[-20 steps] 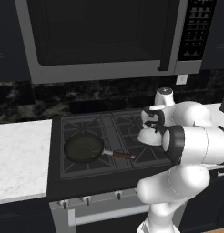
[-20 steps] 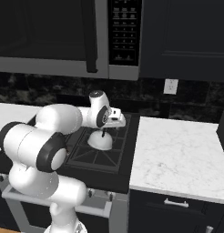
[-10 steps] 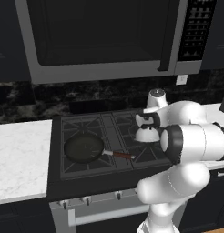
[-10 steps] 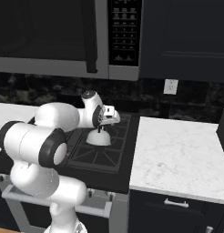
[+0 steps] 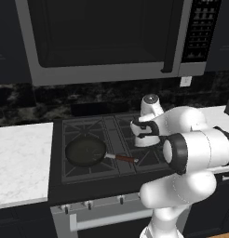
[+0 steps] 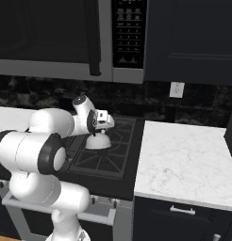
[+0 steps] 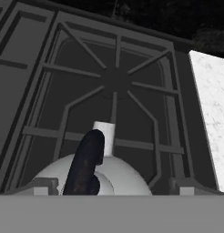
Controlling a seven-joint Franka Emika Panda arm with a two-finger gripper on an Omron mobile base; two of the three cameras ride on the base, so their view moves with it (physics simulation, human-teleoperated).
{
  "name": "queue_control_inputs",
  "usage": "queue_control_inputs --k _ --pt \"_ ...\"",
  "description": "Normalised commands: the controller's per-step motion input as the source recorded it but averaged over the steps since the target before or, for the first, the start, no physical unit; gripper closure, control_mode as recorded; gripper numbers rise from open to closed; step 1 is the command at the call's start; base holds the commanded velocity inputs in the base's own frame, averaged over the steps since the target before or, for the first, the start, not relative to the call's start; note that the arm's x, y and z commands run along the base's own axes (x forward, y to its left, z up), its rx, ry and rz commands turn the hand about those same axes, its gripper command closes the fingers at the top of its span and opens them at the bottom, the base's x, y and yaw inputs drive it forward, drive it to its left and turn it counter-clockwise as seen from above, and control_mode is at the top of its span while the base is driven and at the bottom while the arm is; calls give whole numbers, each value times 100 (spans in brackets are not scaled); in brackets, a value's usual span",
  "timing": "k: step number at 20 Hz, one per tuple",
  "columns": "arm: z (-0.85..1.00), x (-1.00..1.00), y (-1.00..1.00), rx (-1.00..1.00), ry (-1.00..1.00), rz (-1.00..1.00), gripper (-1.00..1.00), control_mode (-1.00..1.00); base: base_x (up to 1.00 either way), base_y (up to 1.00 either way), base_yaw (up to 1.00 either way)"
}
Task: Pick the kettle from the counter and place it on a stove burner. Then turn the burner on.
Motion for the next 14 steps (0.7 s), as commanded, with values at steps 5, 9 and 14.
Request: queue_control_inputs --k 5,9,14 --pt "-83 -84 -2 0 -5 5 -100 -100 0 0 0" --pt "-60 -63 -33 0 -2 11 -100 -100 0 0 0" --pt "-38 -29 -39 0 0 13 -100 -100 0 0 0"
